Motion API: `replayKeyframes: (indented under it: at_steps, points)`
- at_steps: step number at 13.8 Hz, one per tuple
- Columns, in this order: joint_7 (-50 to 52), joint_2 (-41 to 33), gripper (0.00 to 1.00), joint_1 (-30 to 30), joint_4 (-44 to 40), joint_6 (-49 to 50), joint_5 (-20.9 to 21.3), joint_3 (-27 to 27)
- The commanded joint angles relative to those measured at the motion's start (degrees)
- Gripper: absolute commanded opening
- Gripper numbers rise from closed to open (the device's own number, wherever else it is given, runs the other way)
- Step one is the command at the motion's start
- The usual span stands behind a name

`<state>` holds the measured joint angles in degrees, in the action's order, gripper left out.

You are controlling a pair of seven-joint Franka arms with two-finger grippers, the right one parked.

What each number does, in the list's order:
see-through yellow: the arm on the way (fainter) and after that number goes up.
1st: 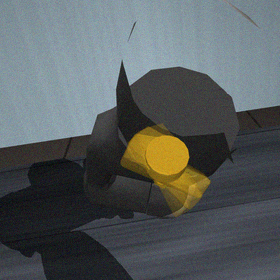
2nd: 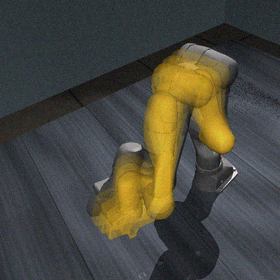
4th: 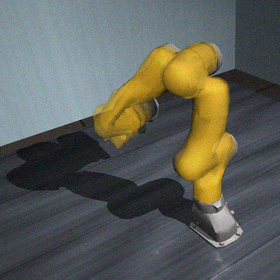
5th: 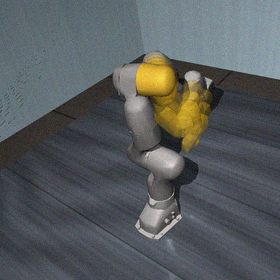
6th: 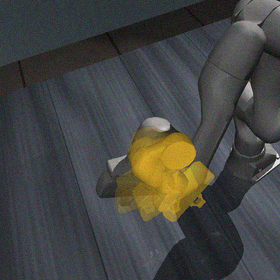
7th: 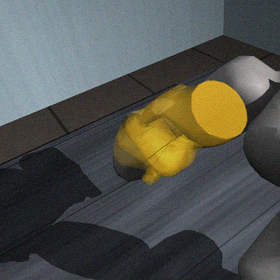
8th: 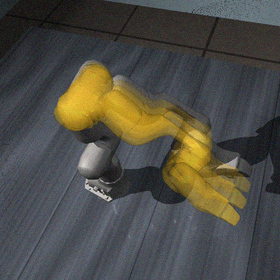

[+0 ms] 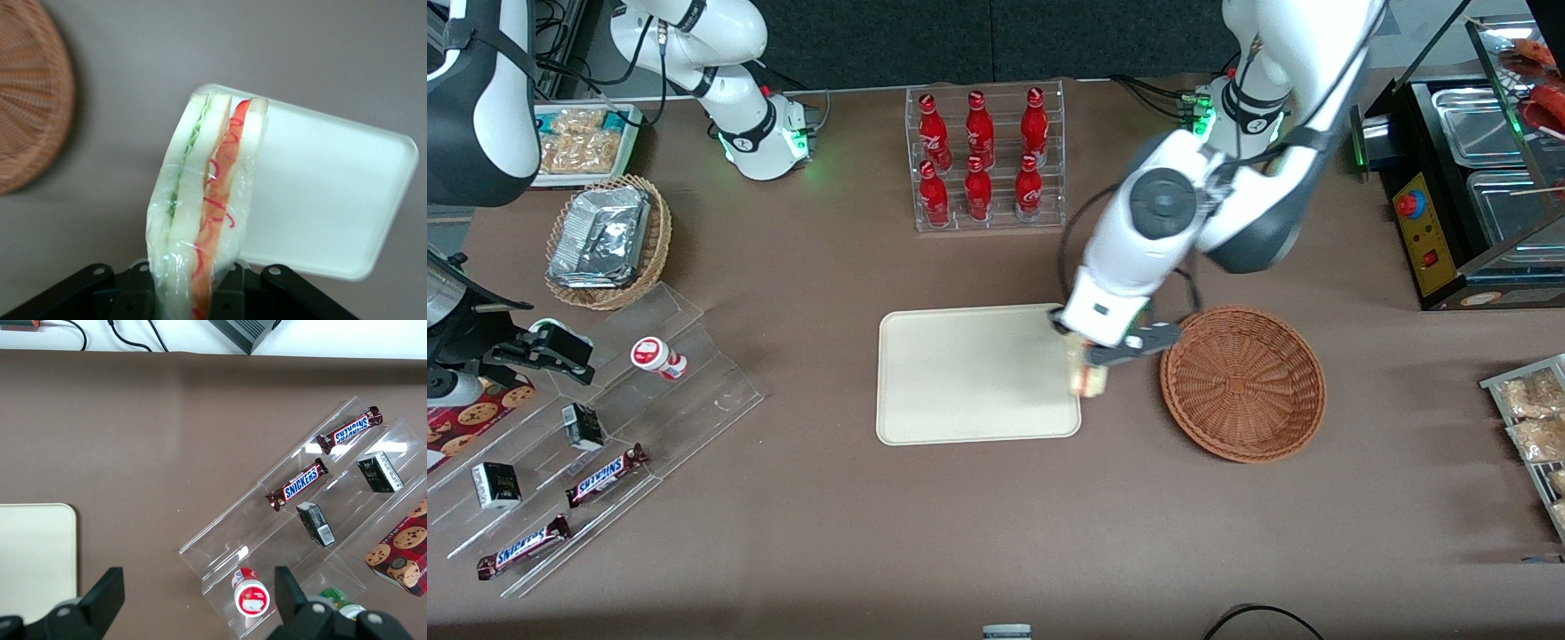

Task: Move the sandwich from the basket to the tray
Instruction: 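Carry the held sandwich over to the cream tray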

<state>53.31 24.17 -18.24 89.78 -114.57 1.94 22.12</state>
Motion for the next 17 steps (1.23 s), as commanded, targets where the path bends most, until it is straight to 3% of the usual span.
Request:
replayKeyframes:
  at_steps: [1, 4, 8, 10, 17]
  points:
    - [-0.2, 8.2, 0.14, -4.3, -9.8, 1.8, 0.4, -0.4]
    - [0.5, 14.4, 0.18, -9.7, -15.1, 1.8, 6.6, -0.6]
    - [3.6, 22.0, 0.18, -13.7, -20.0, 1.4, 9.9, -1.0]
    - [7.8, 24.4, 0.18, -14.9, -20.3, -0.3, 13.6, -0.9]
    - [14.1, 29.4, 0.18, -15.0, -21.7, -4.4, 17.1, -1.0]
